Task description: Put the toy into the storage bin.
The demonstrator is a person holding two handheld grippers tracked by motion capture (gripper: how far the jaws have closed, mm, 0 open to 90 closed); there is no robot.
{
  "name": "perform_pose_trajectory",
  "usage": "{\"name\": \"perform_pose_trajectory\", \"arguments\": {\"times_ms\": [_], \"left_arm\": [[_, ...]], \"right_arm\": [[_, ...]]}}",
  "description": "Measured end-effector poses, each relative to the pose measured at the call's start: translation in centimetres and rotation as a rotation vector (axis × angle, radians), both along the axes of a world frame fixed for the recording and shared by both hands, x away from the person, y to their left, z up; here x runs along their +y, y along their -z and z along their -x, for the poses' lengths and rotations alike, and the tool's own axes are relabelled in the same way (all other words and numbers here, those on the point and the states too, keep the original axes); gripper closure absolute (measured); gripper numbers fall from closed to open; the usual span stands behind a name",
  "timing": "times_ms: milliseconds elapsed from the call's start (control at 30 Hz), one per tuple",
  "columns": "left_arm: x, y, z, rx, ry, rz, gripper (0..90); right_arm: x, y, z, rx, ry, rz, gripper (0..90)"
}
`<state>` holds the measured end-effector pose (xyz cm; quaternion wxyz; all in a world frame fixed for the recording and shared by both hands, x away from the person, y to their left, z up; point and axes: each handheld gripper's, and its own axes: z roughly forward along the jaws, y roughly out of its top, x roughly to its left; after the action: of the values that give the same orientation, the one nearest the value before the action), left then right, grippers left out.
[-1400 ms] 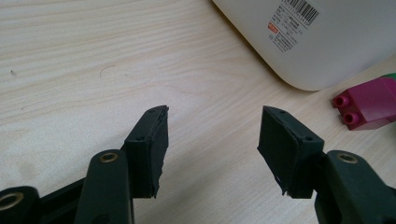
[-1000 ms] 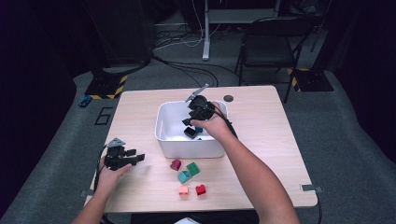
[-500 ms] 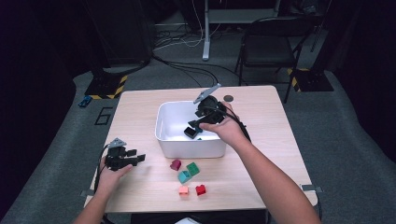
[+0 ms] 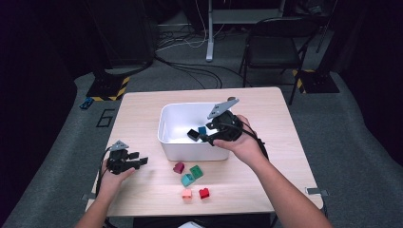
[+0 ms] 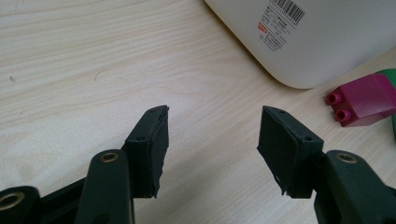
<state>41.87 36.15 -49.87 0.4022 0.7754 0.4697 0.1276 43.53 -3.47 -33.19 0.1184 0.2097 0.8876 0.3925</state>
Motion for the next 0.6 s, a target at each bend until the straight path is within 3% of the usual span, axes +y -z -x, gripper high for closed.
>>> {"name": "perform_pose_trajectory", "arguments": {"times_ms": [300, 600], "left_arm": [[-0.4, -0.4, 0.4, -0.011, 0.015, -0.012, 42.5], [-1.3, -1.0, 0.9, -0.037, 0.049, -0.023, 42.6]], "right_arm": [[-1.6, 1.5, 2.1, -0.004, 0.017, -0.024, 47.0], [-2.9, 4.8, 3.6, 0.001, 0.058, -0.044, 47.0]]}}
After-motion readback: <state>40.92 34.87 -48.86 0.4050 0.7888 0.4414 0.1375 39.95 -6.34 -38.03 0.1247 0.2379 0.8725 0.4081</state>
